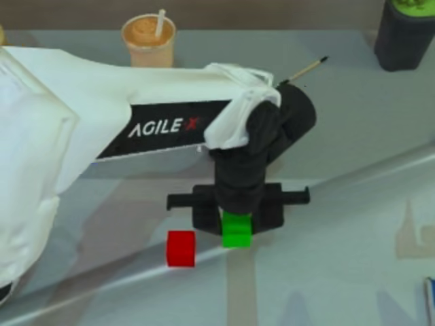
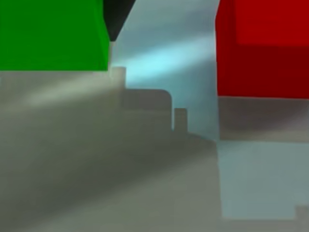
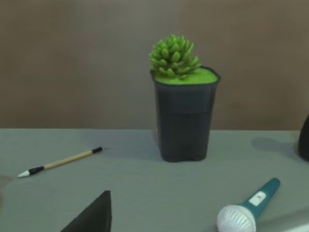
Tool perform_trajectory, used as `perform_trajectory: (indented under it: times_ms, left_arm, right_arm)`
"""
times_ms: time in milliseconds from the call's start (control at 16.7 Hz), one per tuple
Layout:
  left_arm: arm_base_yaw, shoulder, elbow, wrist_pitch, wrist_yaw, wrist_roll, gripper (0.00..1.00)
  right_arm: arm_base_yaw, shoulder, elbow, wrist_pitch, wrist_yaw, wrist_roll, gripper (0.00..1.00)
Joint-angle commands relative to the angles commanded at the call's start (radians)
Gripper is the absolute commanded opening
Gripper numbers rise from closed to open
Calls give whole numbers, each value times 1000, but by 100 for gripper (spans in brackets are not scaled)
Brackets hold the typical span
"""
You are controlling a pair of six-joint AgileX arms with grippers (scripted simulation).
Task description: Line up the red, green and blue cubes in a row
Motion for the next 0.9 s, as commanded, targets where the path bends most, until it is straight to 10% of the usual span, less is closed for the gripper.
perform_trajectory:
  times_ms: [360,900]
  left_arm:
    - [-1,17,-35,50,0,0,0]
    - [-1,17,-35,50,0,0,68]
  right_arm:
    - [0,0,0,0,0,0,100]
    - [0,0,0,0,0,0,100]
